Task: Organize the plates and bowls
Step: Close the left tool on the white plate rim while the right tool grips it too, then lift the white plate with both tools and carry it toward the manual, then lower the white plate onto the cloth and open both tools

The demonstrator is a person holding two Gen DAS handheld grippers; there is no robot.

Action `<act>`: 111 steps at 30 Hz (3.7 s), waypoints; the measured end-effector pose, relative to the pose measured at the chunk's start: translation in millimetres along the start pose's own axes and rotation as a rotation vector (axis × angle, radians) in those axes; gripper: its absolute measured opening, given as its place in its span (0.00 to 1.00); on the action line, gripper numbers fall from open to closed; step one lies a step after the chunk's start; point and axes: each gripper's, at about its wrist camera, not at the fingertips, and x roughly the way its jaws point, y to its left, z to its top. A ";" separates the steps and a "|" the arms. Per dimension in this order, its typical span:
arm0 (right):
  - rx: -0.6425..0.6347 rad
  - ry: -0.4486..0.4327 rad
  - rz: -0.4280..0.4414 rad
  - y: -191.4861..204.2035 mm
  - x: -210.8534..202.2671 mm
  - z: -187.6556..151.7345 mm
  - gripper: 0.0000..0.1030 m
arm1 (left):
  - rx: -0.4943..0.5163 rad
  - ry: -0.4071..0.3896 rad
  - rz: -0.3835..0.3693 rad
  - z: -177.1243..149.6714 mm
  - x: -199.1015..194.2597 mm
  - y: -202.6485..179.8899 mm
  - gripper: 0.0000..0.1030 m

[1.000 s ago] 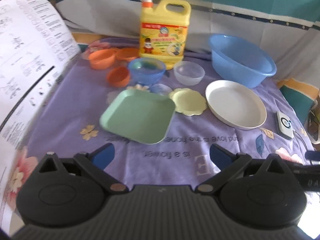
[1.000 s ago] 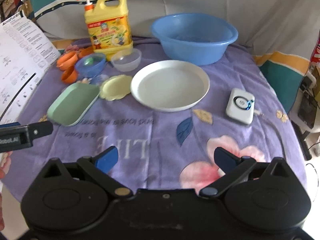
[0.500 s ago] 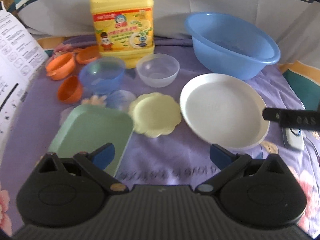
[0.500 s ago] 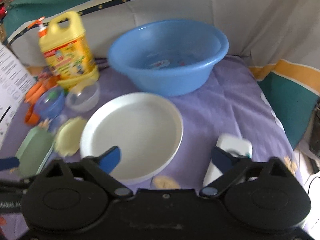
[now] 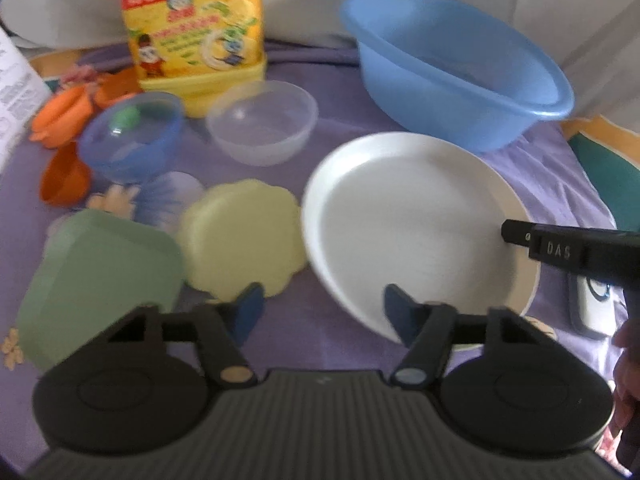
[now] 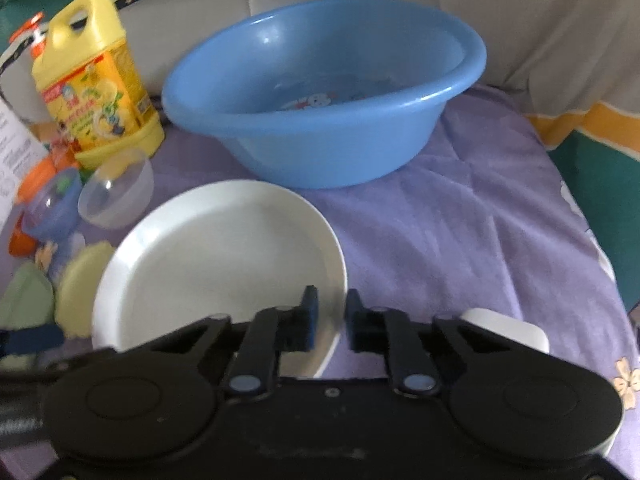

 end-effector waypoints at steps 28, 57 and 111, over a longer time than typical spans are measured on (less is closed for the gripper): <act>-0.052 -0.006 0.030 16.4 -11.6 -2.3 0.29 | 0.067 0.003 -0.023 -6.5 -4.5 -6.0 0.42; -0.294 0.042 0.196 259.4 -167.4 -100.2 0.29 | -0.064 -0.078 0.114 -123.3 -193.5 208.2 0.42; -0.320 0.108 0.221 338.2 -137.3 -141.2 1.00 | -0.232 -0.036 0.175 -172.9 -165.0 315.3 1.00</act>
